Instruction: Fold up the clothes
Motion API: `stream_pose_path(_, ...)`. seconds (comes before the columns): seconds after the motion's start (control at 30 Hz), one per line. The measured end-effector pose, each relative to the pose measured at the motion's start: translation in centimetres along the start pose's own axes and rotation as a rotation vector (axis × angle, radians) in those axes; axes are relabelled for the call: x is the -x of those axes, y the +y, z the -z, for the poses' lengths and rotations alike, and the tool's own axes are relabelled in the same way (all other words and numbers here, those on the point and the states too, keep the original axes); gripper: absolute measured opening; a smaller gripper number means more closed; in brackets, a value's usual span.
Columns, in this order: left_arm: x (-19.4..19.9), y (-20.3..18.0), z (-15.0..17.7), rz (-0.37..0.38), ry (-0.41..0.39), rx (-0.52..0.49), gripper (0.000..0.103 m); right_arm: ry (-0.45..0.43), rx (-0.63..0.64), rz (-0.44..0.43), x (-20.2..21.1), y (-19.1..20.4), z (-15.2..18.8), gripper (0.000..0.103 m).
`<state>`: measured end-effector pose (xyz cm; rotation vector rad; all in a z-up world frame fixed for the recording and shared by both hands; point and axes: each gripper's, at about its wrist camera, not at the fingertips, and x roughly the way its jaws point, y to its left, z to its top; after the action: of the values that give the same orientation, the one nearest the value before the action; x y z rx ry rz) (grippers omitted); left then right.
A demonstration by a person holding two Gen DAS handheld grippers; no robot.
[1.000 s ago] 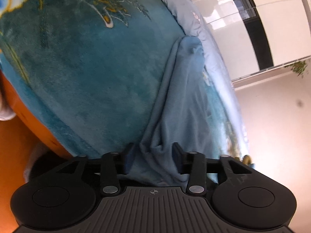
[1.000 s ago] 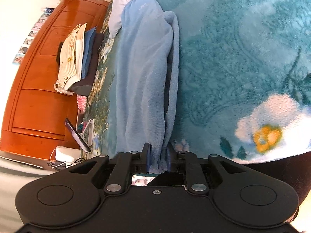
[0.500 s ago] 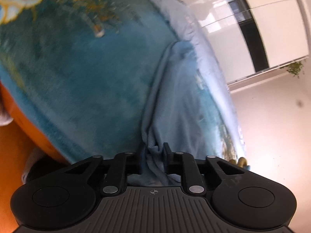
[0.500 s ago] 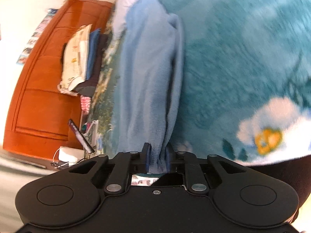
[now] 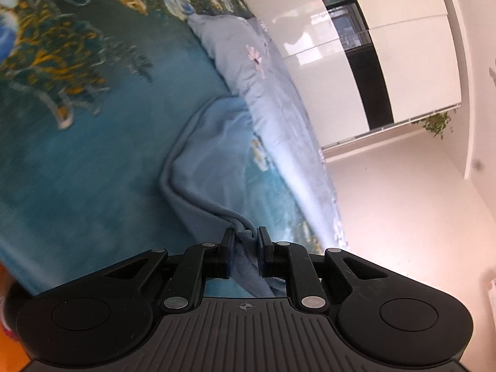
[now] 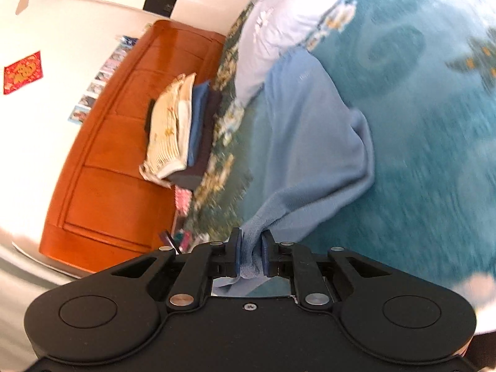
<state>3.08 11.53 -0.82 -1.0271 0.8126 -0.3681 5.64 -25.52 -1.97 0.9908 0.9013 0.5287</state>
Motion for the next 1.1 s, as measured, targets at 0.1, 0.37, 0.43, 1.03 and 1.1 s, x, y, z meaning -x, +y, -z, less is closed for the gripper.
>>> stream_pose_path(0.1,-1.4,-1.3,-2.1,0.006,0.0,0.012,0.012,-0.013,-0.003,-0.006,-0.8,0.6,-2.1,0.015)
stream_pose_path(0.37,-6.5,-3.4,-7.1,-0.001,-0.019,-0.01,0.012,-0.056,-0.02,-0.007,-3.9,1.0,-8.1,0.015)
stream_pose_path(0.43,-7.9,-3.4,-8.2,-0.005,-0.021,-0.006,0.012,-0.058,-0.022,-0.004,-4.7,0.9,-9.4,0.015)
stream_pose_path(1.03,-21.6,-2.2,-17.8,-0.113,-0.021,-0.012,0.012,-0.056,-0.139,0.086,-15.4,-3.3,-21.9,0.015)
stream_pose_path(1.1,-23.1,-1.8,-18.4,-0.131,-0.014,-0.024,0.012,-0.051,-0.16,0.112,-16.6,-4.2,-22.6,0.015)
